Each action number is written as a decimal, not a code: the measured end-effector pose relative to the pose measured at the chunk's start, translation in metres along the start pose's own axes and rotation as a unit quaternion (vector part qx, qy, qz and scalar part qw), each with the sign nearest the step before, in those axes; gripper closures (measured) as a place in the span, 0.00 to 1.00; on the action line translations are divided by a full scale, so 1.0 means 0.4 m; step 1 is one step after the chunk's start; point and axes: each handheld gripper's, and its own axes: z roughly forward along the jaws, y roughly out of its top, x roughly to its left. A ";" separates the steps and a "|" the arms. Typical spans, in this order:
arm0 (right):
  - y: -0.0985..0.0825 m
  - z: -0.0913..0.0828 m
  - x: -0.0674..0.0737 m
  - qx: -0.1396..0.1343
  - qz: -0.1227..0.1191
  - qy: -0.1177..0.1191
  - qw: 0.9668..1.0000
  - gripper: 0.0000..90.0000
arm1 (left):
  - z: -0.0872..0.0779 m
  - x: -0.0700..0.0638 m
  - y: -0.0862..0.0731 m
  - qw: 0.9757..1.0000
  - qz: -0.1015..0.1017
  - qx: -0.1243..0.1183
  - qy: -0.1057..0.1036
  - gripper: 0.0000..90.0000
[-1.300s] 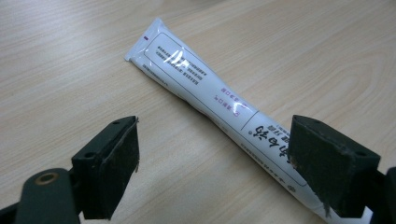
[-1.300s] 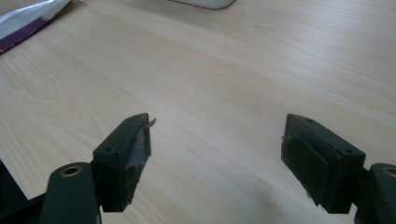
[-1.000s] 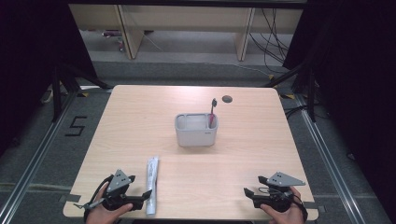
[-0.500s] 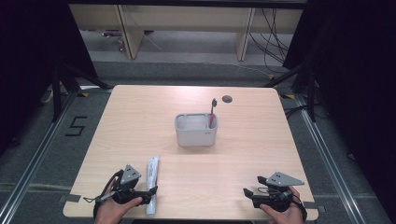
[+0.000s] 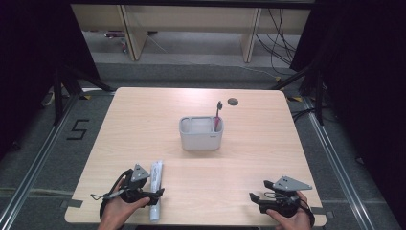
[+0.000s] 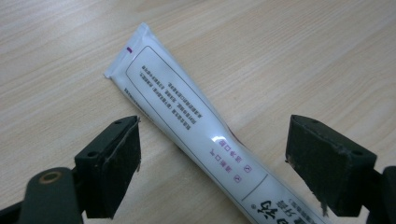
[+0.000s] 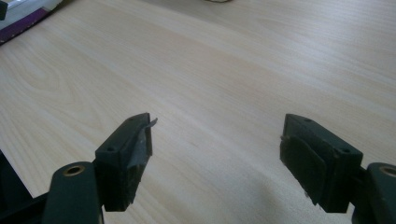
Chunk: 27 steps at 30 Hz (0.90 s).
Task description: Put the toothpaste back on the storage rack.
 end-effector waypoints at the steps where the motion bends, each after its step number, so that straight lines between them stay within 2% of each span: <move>1: 0.000 0.000 0.000 0.000 0.000 0.000 1.000 0.29 | 0.003 0.001 0.001 1.000 -0.001 0.002 0.002 0.19; 4: -0.001 0.002 -0.001 -0.001 -0.003 0.000 1.000 0.29 | 0.009 0.004 0.003 1.000 0.010 0.013 0.005 0.21; 8: -0.001 0.005 -0.002 0.002 -0.002 0.004 1.000 0.29 | 0.018 0.003 0.005 1.000 0.013 0.020 0.005 0.26; 9: 0.000 0.004 -0.001 0.003 -0.002 0.003 1.000 0.29 | 0.020 0.001 0.005 0.999 0.021 0.023 0.007 0.27; 10: -0.001 0.007 -0.001 -0.001 0.001 0.011 1.000 0.30 | 0.022 -0.002 0.005 1.000 0.018 0.021 0.009 0.29; 13: 0.001 0.002 0.001 0.001 0.004 0.009 1.000 0.29 | 0.023 -0.003 0.005 0.999 0.026 0.031 0.004 0.30; 16: 0.001 0.003 -0.001 0.001 0.000 0.002 1.000 0.30 | 0.023 -0.003 0.007 0.999 0.029 0.030 0.008 0.33; 17: 0.001 0.002 -0.001 0.001 -0.001 0.002 1.000 0.30 | 0.025 -0.006 0.007 0.999 0.024 0.028 0.000 0.35; 18: 0.000 0.001 0.004 0.004 0.011 0.007 1.000 0.30 | 0.024 -0.005 0.008 0.999 0.029 0.031 -0.001 0.36; 19: 0.000 0.002 0.004 0.004 0.010 0.007 1.000 0.30 | 0.025 -0.005 0.009 0.999 0.036 0.038 -0.001 0.36; 20: 0.000 0.004 0.005 -0.001 0.010 0.008 1.000 0.30 | 0.027 -0.006 0.009 0.999 0.035 0.038 0.004 0.36; 21: 0.001 0.002 0.005 0.002 0.010 0.009 1.000 0.30 | 0.028 -0.009 0.008 0.999 0.029 0.033 0.000 0.37; 27: 0.001 0.002 0.005 0.002 0.012 0.012 1.000 0.30 | 0.029 -0.006 0.009 0.998 0.042 0.044 -0.012 0.45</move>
